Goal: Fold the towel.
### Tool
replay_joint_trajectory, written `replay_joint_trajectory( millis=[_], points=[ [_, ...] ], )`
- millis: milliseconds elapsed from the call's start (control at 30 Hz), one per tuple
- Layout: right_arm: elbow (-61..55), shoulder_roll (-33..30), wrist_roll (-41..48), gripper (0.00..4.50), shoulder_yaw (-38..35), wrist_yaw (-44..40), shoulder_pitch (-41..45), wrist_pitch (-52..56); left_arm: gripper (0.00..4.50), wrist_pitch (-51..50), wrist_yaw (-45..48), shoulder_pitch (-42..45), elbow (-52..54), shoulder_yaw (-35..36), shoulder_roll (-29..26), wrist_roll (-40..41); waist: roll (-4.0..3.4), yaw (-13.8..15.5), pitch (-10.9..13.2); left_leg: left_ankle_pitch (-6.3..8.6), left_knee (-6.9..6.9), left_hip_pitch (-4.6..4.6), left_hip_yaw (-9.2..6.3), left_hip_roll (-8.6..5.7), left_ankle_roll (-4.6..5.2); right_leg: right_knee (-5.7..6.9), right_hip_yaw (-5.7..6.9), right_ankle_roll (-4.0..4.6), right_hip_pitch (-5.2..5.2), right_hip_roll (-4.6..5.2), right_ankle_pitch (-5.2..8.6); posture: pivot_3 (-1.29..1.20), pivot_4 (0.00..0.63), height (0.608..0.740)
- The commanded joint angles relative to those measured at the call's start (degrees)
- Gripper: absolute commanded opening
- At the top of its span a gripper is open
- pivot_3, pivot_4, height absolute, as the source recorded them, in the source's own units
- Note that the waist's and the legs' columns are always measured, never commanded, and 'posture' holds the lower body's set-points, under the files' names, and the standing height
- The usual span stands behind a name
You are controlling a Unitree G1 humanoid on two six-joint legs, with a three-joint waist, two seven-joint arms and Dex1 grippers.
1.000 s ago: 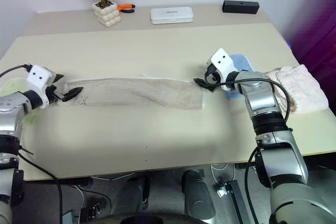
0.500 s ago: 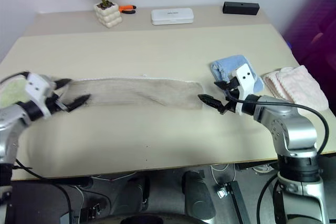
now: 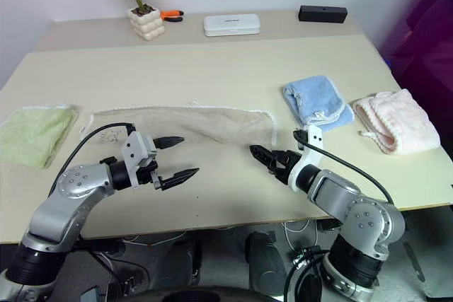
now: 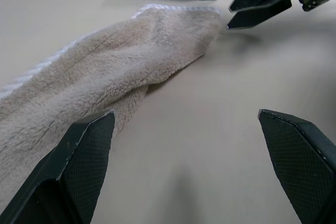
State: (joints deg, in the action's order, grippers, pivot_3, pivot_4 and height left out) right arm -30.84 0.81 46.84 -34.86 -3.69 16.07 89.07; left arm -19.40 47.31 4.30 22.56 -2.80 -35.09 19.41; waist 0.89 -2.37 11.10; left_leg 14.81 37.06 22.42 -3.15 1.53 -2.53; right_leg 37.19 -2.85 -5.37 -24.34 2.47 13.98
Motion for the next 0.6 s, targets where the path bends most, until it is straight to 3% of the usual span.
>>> replay_joint_trajectory(
  millis=[33, 200, 233, 333, 533, 600],
  points=[
    [3.5, 4.7, -2.1, 4.5, -6.6, 5.7, 5.1, 1.3, 4.47, 0.8, 0.3, -0.1, 0.7, 1.6, -1.0, 0.2, 0.0, -0.1, 0.0, 0.0, 0.0, 0.0, 0.0, 0.0, 0.0, 0.0, 0.0, 0.0, 0.0, 0.0, 0.0, 0.0, 0.15, 0.737],
    [7.3, 7.6, -3.8, 4.5, -10.2, 9.2, 11.3, 1.5, 4.47, 0.7, -0.3, -0.6, 1.3, 1.6, -1.2, 0.2, -0.04, -0.1, 0.0, 0.0, -0.01, 0.0, 0.0, 0.0, 0.0, -0.01, 0.02, 0.07, 0.0, 0.02, 0.04, 0.0, 0.15, 0.737],
    [7.7, 7.9, -4.1, 4.25, -10.2, 9.5, 11.8, 1.4, 4.49, 0.6, -0.5, -0.9, 1.6, 1.6, -1.1, 0.1, -0.04, -0.1, 0.0, 0.0, -0.03, 0.0, 0.0, 0.0, 0.0, -0.02, 0.02, 0.07, 0.0, 0.02, 0.04, 0.0, 0.15, 0.737],
    [8.2, 8.3, -4.6, 3.23, -10.4, 10.0, 12.6, 1.3, 4.5, 0.6, -0.8, -1.2, 2.0, 1.6, -1.1, 0.1, -0.04, -0.2, 0.0, 0.01, -0.06, 0.01, 0.01, 0.0, 0.01, -0.06, 0.01, 0.05, 0.0, 0.03, 0.04, 0.0, 0.15, 0.737],
    [7.0, 8.4, -4.7, 0.08, -12.4, 10.4, 13.5, 2.2, 4.5, 0.5, -1.7, -3.2, 3.3, 2.1, -1.2, 0.4, -0.06, -0.2, 0.0, 0.01, -0.09, 0.02, 0.01, 0.0, 0.02, -0.07, 0.01, 0.13, -0.03, 0.03, 0.09, 0.0, 0.15, 0.737],
    [6.3, 7.3, -4.4, 0.08, -13.5, 10.1, 14.0, 2.9, 4.5, 0.6, -1.8, -3.2, 3.0, 1.9, -0.9, 0.3, -0.07, -0.2, 0.0, 0.01, -0.09, 0.01, 0.01, 0.0, 0.02, -0.07, 0.01, 0.17, -0.03, 0.02, 0.11, 0.0, 0.15, 0.737]
  ],
)
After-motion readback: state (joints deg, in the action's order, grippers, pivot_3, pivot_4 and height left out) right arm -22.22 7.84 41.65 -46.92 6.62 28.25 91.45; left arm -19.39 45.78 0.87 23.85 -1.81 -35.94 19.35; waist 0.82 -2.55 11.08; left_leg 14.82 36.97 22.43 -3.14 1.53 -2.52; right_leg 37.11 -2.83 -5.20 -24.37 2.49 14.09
